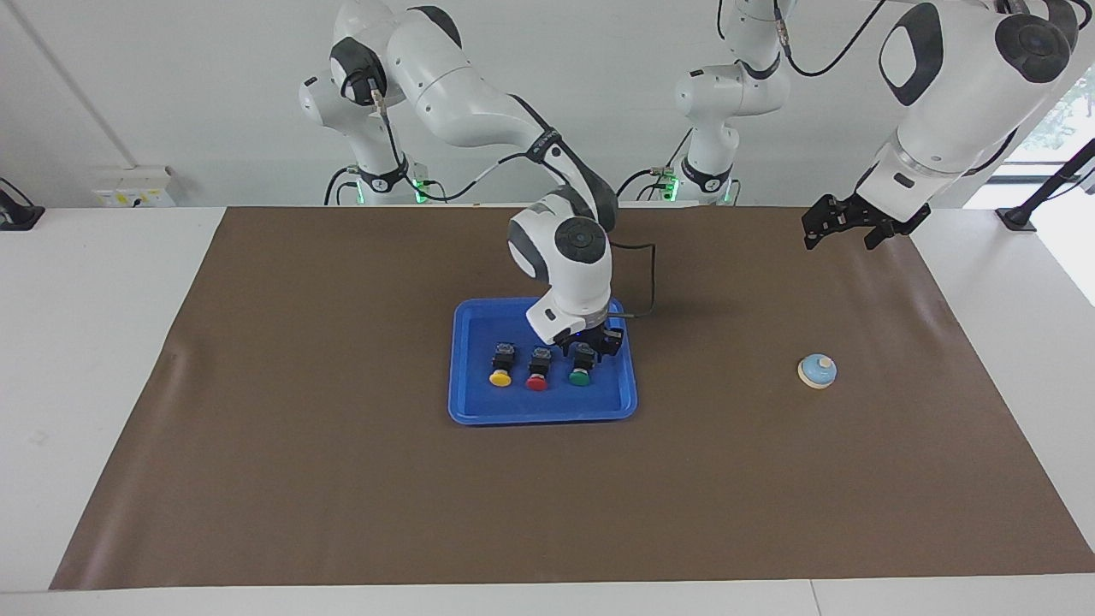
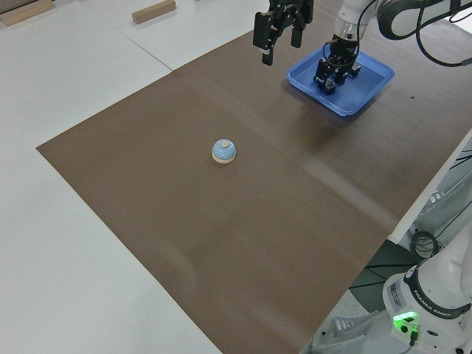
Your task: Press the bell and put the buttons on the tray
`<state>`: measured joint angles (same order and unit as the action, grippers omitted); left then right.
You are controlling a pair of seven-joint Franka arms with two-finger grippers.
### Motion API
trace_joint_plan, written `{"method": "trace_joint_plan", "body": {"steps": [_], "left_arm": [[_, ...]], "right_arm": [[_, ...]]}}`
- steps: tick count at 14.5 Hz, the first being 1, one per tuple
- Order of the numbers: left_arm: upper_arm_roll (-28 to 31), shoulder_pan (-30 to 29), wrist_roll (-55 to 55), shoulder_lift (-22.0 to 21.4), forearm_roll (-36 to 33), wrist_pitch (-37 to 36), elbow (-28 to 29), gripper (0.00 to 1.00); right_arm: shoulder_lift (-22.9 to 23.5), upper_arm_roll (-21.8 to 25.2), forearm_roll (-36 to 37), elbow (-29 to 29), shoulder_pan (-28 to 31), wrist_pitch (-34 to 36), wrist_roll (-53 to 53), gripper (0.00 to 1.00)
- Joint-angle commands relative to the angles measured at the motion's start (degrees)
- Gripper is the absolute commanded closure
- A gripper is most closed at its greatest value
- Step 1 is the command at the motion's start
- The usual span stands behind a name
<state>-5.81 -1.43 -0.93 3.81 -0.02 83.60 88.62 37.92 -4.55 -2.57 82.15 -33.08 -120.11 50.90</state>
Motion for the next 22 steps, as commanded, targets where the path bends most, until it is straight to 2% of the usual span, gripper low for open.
{"method": "trace_joint_plan", "body": {"steps": [1, 3, 6, 10, 16, 19, 22], "left_arm": [[0.4, 0.4, 0.6, -0.7, 0.0, 0.1, 0.8, 0.00], [0.4, 0.4, 0.6, -0.7, 0.0, 0.1, 0.8, 0.00], [0.4, 0.3, 0.6, -0.7, 0.0, 0.1, 0.8, 0.00], [0.4, 0.4, 0.6, -0.7, 0.0, 0.1, 0.8, 0.00], [0.4, 0.4, 0.6, -0.6, 0.0, 0.1, 0.8, 0.00], [0.4, 0.4, 0.6, -0.7, 0.0, 0.1, 0.8, 0.00], [0.4, 0.4, 0.6, -0.7, 0.0, 0.1, 0.8, 0.00]], "right_arm": [[-4.0, 0.9, 1.3, 0.9, 0.7, 4.0, 0.8, 0.00], [-7.3, 2.6, 3.5, 1.0, 1.4, 8.6, -0.6, 0.00], [-13.7, 3.0, 4.0, 2.7, 6.7, 14.1, -11.0, 0.00], [-24.8, 3.1, 4.0, 9.7, 14.7, 17.4, -22.9, 0.00], [-37.5, 3.1, 4.4, 20.5, 26.6, 19.2, -38.4, 0.00], [-41.3, 3.1, 4.4, 23.2, 29.8, 19.9, -41.7, 0.00], [-41.6, 3.0, 4.3, 21.7, 36.0, 21.3, -50.3, 0.00]]}}
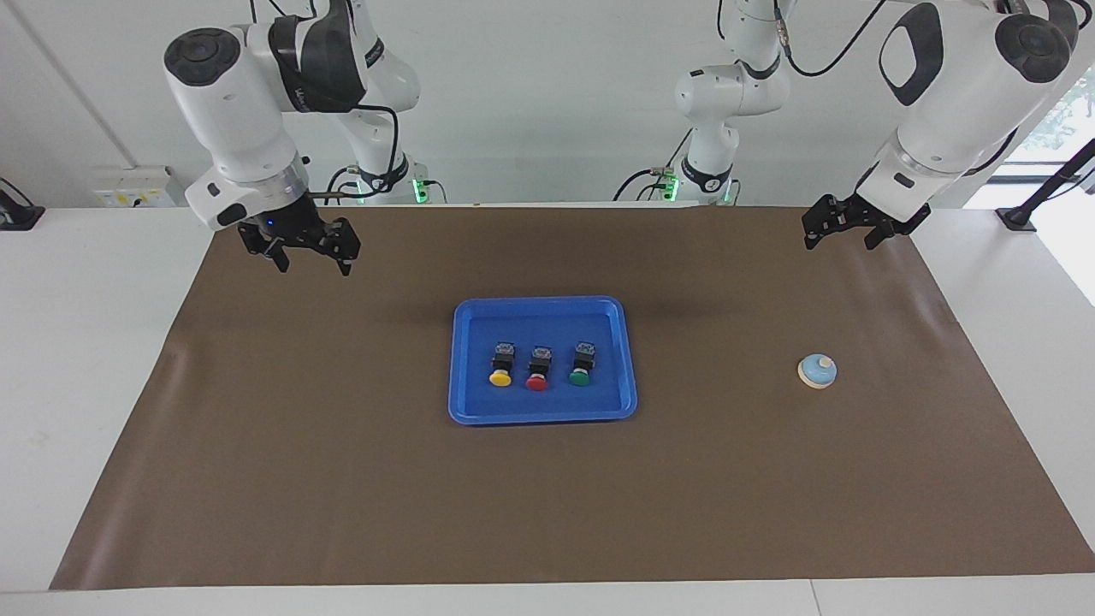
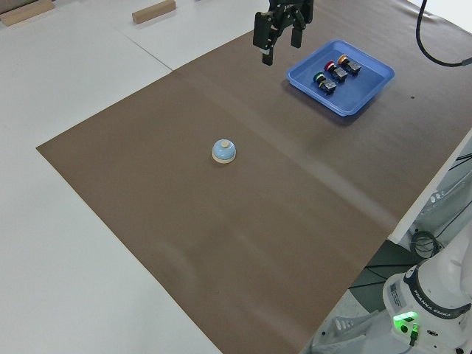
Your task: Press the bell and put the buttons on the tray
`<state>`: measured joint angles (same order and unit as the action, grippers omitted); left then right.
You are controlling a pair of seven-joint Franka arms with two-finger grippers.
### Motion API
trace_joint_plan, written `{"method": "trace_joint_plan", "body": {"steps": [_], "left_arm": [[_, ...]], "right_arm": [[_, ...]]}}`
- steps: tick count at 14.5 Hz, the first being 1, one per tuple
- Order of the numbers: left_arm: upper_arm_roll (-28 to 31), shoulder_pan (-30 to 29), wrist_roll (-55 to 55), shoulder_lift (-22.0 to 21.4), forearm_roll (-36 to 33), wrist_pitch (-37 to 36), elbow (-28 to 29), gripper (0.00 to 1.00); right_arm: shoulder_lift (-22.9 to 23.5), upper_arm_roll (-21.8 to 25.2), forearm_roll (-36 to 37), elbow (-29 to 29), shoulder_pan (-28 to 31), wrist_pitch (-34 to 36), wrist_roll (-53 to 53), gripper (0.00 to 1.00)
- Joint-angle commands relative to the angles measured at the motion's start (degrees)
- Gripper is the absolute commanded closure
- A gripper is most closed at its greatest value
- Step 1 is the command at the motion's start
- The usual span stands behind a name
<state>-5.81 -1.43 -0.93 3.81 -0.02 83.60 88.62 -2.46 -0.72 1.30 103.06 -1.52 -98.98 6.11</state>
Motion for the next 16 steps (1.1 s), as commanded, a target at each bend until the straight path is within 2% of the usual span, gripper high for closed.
{"method": "trace_joint_plan", "body": {"steps": [1, 8, 16], "left_arm": [[0.4, 0.4, 0.6, -0.7, 0.0, 0.1, 0.8, 0.00], [0.4, 0.3, 0.6, -0.7, 0.0, 0.1, 0.8, 0.00], [0.4, 0.3, 0.6, -0.7, 0.0, 0.1, 0.8, 0.00]], "right_arm": [[-1.2, -0.9, 0.4, 0.8, 6.2, 0.4, -6.9, 0.00], [-0.5, -0.8, 0.3, -1.1, 8.2, 2.8, -5.8, 0.00], [-1.5, -1.4, 0.4, -2.8, 7.3, 6.5, -4.2, 0.00]]}}
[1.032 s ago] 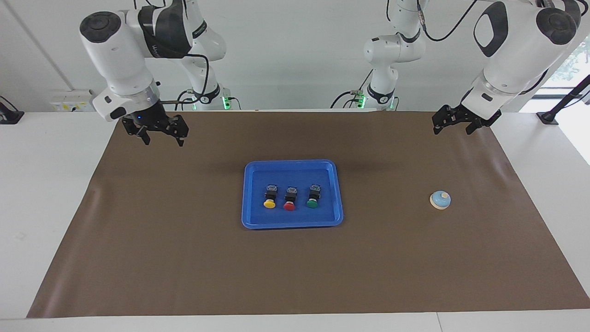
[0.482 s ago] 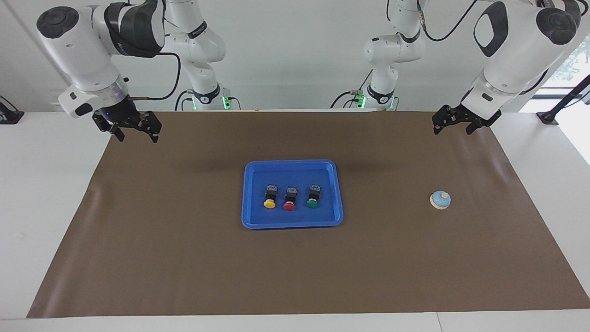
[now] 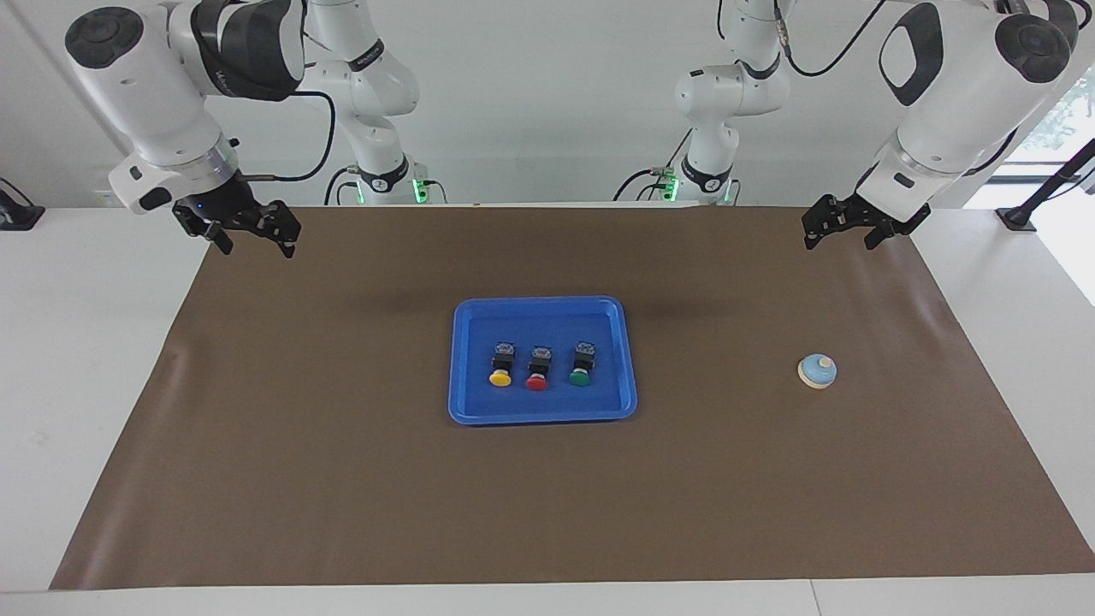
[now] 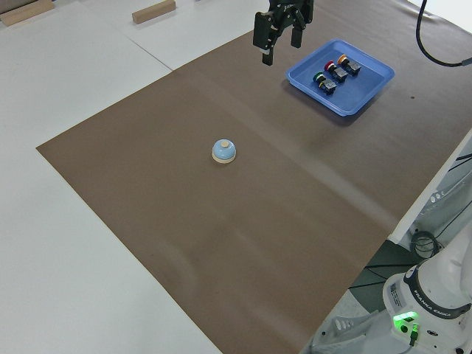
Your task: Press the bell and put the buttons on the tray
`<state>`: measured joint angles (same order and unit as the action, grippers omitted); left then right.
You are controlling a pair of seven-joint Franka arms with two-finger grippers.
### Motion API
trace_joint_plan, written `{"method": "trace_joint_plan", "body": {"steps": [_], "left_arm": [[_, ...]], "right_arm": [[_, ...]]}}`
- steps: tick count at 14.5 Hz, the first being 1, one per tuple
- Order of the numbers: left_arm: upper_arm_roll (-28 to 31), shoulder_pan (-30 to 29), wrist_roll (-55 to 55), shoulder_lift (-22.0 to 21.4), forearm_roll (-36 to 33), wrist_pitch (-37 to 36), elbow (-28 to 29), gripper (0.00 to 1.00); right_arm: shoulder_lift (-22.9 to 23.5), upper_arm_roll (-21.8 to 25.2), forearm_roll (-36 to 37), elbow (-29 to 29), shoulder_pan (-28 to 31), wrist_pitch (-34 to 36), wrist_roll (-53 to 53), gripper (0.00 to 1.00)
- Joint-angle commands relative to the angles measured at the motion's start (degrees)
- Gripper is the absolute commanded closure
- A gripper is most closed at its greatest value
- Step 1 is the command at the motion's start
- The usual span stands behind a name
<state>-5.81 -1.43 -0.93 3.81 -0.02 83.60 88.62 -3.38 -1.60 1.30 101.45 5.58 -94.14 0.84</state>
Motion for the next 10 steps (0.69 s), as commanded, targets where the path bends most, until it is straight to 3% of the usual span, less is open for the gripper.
{"method": "trace_joint_plan", "body": {"steps": [1, 6, 7, 8, 10], "left_arm": [[0.4, 0.4, 0.6, -0.7, 0.0, 0.1, 0.8, 0.00], [0.4, 1.0, 2.8, -1.8, -0.2, -2.6, 1.2, 0.00], [0.3, 0.5, 2.4, -1.7, -0.2, 0.2, 1.2, 0.17], [0.4, 0.0, 2.4, -1.6, -0.3, 3.8, 1.8, 0.47], [0.5, -2.5, 2.4, -2.8, -0.2, 8.1, 5.8, 0.87]], "right_arm": [[-0.6, -0.6, 0.3, -1.1, 0.2, 1.7, 1.1, 0.00], [-0.6, -0.6, 0.4, -1.1, 0.2, 1.9, 0.7, 0.00], [-0.7, -0.6, 0.4, -1.1, 0.2, 2.0, 0.7, 0.00], [-0.6, -0.6, 0.4, -1.1, 0.2, 2.0, 0.7, 0.00], [-0.6, -0.6, 0.4, -1.1, 0.2, 1.9, 0.8, 0.00]]}}
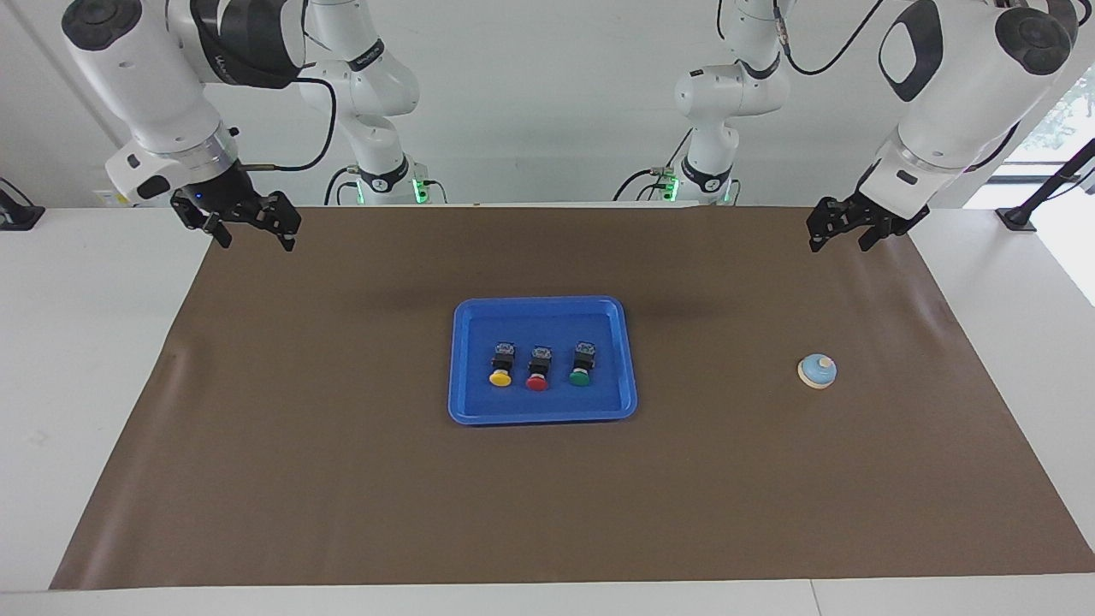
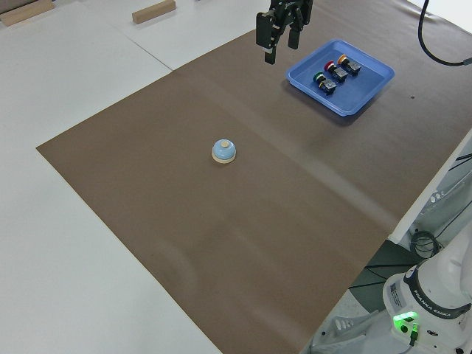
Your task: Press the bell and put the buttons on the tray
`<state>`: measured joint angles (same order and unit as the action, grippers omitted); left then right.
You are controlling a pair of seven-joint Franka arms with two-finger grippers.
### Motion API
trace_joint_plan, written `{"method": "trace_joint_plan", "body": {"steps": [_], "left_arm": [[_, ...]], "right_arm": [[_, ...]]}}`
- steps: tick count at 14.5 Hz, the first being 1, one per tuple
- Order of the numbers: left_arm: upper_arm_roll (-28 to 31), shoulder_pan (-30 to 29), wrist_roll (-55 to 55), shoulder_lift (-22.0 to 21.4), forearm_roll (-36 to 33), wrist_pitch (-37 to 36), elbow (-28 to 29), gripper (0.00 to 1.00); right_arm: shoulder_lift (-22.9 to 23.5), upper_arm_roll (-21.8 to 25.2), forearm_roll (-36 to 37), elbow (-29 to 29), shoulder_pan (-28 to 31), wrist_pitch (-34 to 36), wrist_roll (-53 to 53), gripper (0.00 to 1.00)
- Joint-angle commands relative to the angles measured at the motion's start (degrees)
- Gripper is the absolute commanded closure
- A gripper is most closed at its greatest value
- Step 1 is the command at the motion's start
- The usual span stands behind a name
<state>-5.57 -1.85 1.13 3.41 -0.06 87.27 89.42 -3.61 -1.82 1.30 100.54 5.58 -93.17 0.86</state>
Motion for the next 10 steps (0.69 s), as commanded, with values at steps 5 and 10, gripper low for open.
{"method": "trace_joint_plan", "body": {"steps": [5, 10], "left_arm": [[0.3, -4.4, 0.2, -0.3, -0.2, 8.1, 6.3, 1.00], [0.3, -6.6, 0.7, 3.3, -0.2, 19.0, 14.3, 1.00]], "right_arm": [[-0.4, -0.4, 0.3, -0.1, 0.2, 1.0, 0.8, 0.00], [-0.4, -0.4, 0.3, -0.1, 0.3, 1.0, 0.8, 0.00]]}}
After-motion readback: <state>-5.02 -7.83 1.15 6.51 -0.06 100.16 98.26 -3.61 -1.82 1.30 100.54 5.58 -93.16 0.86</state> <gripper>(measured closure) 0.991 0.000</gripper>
